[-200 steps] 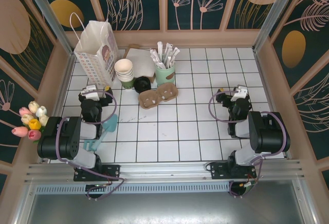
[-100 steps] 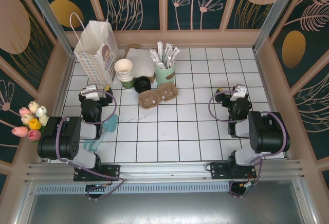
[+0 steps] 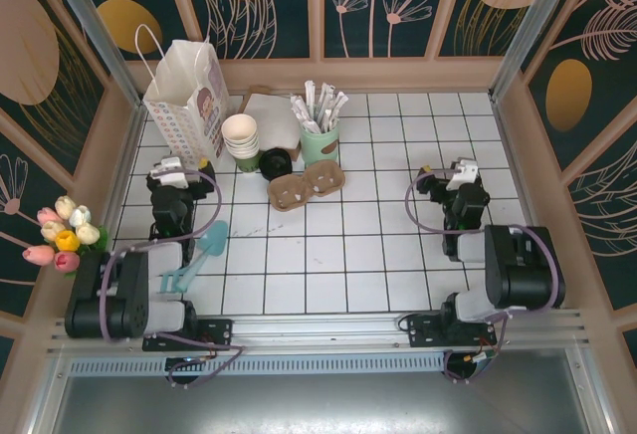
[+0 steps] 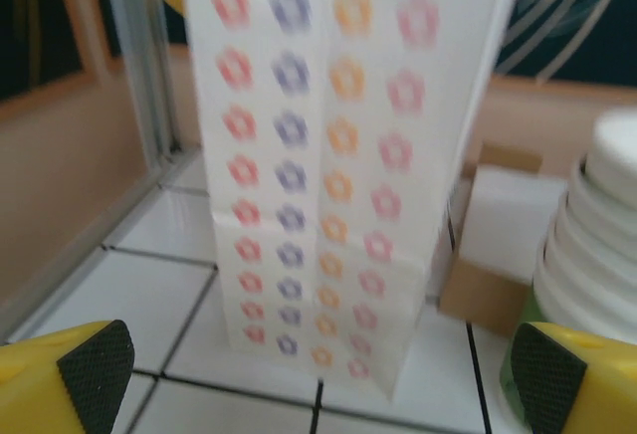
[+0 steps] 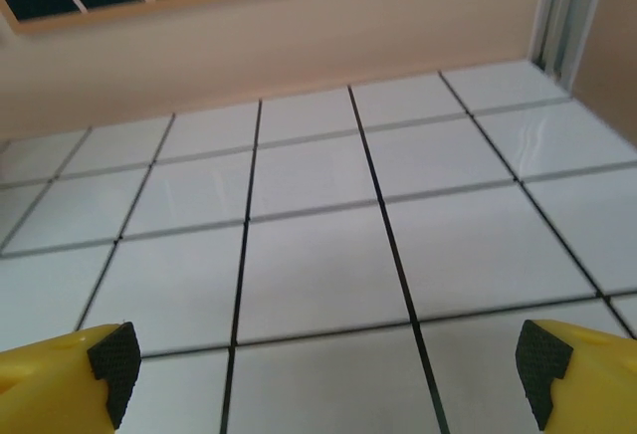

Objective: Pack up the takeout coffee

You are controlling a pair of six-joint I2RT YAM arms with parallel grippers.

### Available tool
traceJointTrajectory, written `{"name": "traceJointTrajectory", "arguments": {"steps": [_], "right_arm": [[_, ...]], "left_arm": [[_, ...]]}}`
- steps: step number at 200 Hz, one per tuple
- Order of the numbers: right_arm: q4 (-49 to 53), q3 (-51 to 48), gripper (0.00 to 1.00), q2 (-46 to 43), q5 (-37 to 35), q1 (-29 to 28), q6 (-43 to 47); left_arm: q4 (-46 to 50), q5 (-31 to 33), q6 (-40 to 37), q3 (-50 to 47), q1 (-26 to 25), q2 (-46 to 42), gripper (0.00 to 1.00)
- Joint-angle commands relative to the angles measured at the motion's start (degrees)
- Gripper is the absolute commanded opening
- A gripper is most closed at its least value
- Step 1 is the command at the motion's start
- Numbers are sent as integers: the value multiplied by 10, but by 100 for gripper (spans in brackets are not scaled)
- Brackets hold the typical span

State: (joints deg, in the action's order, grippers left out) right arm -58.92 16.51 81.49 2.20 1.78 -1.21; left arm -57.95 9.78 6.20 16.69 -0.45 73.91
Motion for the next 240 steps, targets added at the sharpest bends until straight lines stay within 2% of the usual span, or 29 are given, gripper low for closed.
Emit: {"name": "traceJointTrajectory", "arguments": {"steps": [1, 24, 41, 60, 78, 91, 106, 127, 143, 164, 176, 214, 240], "right_arm": [[66, 25, 99, -71, -8, -11, 8], [188, 72, 99, -134, -18, -33, -33], [281, 118, 99, -160, -27, -56, -81], [310, 135, 99, -187, -28, -83, -161], [328, 137, 99, -204, -45, -94, -306], [313, 130, 98, -201, -1, -100, -396], [305, 129, 98, -193, -11, -127, -435], [343, 162, 98, -173, -25, -163, -428], [412, 210, 98, -155, -20, -175, -437], [448, 265, 99, -134, 69, -182, -453], [456, 286, 99, -128, 95, -194, -454], [478, 328, 99, -111, 96, -232, -447], [475, 338, 99, -101, 93, -242, -431]], "left_arm": [[84, 90, 37, 19, -10, -76, 99], [231, 159, 76, 66, -33, -148, 99], [340, 199, 137, 103, -60, -191, 99], [475, 217, 272, 147, -82, -223, 99], [608, 151, 398, 203, -83, -213, 99], [659, 66, 436, 242, -82, -181, 99], [666, -14, 473, 264, -83, -153, 99], [641, -73, 529, 269, -83, -126, 98], [655, -97, 525, 303, -85, -88, 95], [722, -79, 472, 370, -88, -31, 93], [768, -64, 440, 410, -88, 0, 94], [835, -60, 376, 510, -87, 74, 86], [887, -61, 342, 587, -88, 140, 71]]}}
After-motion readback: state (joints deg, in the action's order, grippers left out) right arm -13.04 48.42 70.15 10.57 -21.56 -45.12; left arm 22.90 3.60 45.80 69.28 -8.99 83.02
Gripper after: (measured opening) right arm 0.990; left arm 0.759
